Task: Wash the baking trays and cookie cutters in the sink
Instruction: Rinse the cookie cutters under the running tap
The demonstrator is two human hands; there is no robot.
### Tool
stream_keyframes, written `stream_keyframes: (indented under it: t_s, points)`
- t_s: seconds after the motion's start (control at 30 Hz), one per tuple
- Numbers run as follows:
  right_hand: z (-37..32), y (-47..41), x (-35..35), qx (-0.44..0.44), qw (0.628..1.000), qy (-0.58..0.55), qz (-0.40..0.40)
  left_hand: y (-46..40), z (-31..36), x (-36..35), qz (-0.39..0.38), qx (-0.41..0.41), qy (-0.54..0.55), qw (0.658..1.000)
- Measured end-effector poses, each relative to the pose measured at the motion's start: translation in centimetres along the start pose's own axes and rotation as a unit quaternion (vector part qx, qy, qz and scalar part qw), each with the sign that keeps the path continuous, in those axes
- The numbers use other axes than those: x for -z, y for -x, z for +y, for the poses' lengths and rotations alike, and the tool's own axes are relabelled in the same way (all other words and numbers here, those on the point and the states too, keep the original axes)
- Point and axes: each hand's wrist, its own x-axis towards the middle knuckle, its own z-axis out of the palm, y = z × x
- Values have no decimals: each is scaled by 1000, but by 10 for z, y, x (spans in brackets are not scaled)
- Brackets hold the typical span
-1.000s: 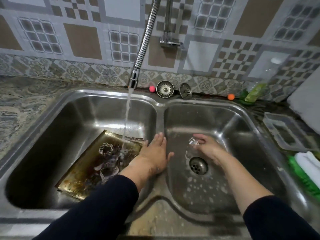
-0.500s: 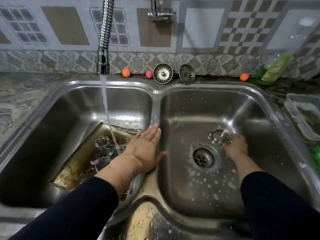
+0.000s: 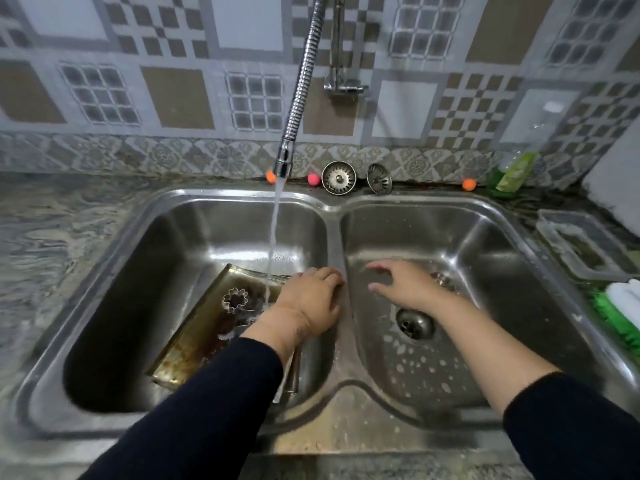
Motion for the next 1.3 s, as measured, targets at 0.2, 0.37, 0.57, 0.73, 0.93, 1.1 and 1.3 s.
stream_keyframes:
  t_s: [0.2, 0.37, 0.57, 0.73, 0.93, 1.1, 1.3]
  points:
    - [-112, 31, -62, 138, 989, 59, -3, 57, -78, -15, -112, 105, 132, 979]
    - [-149, 17, -135, 152, 967, 144, -148, 91, -117, -33, -131, 208, 136, 960]
    - [-158, -7, -166, 153, 955, 203, -155, 98, -136, -43, -96, 198, 184, 958]
    - [-154, -14, -157, 44, 988, -42, -145, 97, -140, -44, -23, 208, 255, 944]
    - [-148, -5, -115, -60, 918, -386, -71, 74, -102, -22, -18, 232, 553, 800]
    - [-139, 8, -103, -56, 904, -424, -12, 49, -77, 3, -26, 288, 753, 591]
    - [-139, 15, -93, -65, 876, -478, -25, 41, -75, 7, 31, 297, 726, 620]
